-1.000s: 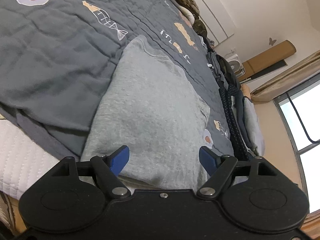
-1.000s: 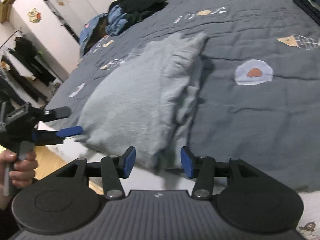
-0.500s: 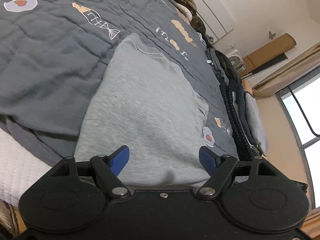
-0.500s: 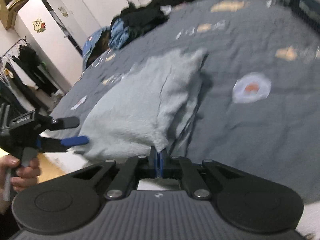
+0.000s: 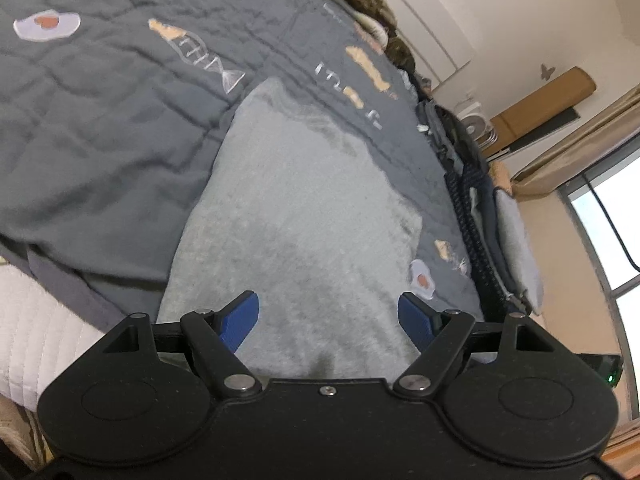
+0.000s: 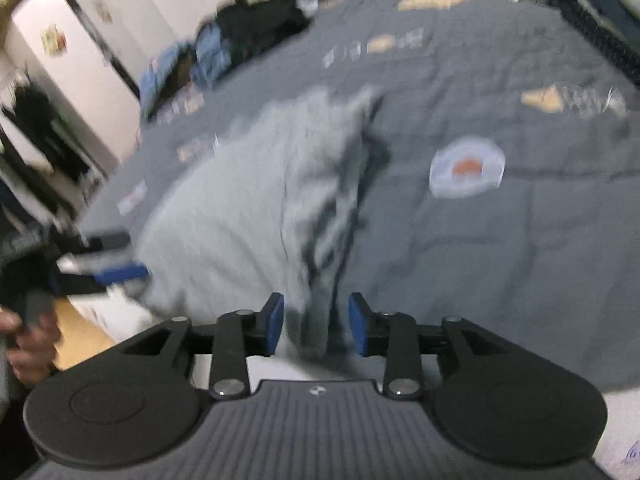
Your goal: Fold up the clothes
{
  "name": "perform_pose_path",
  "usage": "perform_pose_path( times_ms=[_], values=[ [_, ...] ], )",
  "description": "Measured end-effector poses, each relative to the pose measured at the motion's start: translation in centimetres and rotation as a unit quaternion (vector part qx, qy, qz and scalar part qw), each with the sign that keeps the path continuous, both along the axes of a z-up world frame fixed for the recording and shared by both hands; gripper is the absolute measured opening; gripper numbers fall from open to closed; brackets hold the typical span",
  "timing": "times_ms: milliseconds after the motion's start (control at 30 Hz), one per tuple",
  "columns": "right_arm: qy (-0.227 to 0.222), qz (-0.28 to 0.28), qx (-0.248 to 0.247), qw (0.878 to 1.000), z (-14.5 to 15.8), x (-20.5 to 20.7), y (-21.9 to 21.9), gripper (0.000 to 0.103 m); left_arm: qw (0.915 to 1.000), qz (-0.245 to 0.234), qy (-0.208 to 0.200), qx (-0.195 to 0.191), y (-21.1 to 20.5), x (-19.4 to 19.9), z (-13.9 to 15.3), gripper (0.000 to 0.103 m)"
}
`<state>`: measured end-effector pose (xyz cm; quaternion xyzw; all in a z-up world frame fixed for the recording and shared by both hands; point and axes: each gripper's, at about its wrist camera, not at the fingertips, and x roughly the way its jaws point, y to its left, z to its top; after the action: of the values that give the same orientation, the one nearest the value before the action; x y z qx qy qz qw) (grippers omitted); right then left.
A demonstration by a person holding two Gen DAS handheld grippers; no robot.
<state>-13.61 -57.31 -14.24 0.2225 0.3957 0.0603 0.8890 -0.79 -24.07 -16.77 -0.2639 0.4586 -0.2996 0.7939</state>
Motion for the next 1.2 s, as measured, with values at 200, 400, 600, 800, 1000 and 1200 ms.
perform_pose_path(
  times_ms=[200, 400, 600, 800, 1000, 1200],
  values=[
    [-0.064, -0.033, 0.046, 0.996, 2.5, 3.8, -2.9, 0.049, 0.9998, 0.0, -0.012, -0.014, -0.4, 0.5, 0.8, 0.076],
    [-0.056, -0.031, 0.023, 0.998, 0.4, 11.2, -5.1, 0.053, 0.9999, -0.009, -0.012, -0.006, -1.4, 1.3, 0.7, 0.076],
    [-0.04, -0.033, 0.047, 0.998, -2.6, 14.8, -6.5, 0.053, 0.9998, -0.02, -0.01, 0.001, -2.4, 2.2, 0.4, 0.076],
    [-0.038, 0.006, 0.04, 0.998, -3.6, 16.0, -4.8, 0.017, 0.9994, -0.031, -0.009, 0.007, -3.3, 2.9, 0.1, 0.076],
    [-0.099, -0.031, 0.065, 0.993, -2.4, 16.0, -6.2, 0.004, 0.9992, -0.039, -0.01, 0.005, -3.5, 2.5, 0.2, 0.076],
    [-0.054, -0.036, 0.041, 0.997, -3.4, 17.2, -6.2, 0.01, 0.9992, -0.038, -0.009, 0.011, -3.4, 2.4, 0.1, 0.076]
  ],
)
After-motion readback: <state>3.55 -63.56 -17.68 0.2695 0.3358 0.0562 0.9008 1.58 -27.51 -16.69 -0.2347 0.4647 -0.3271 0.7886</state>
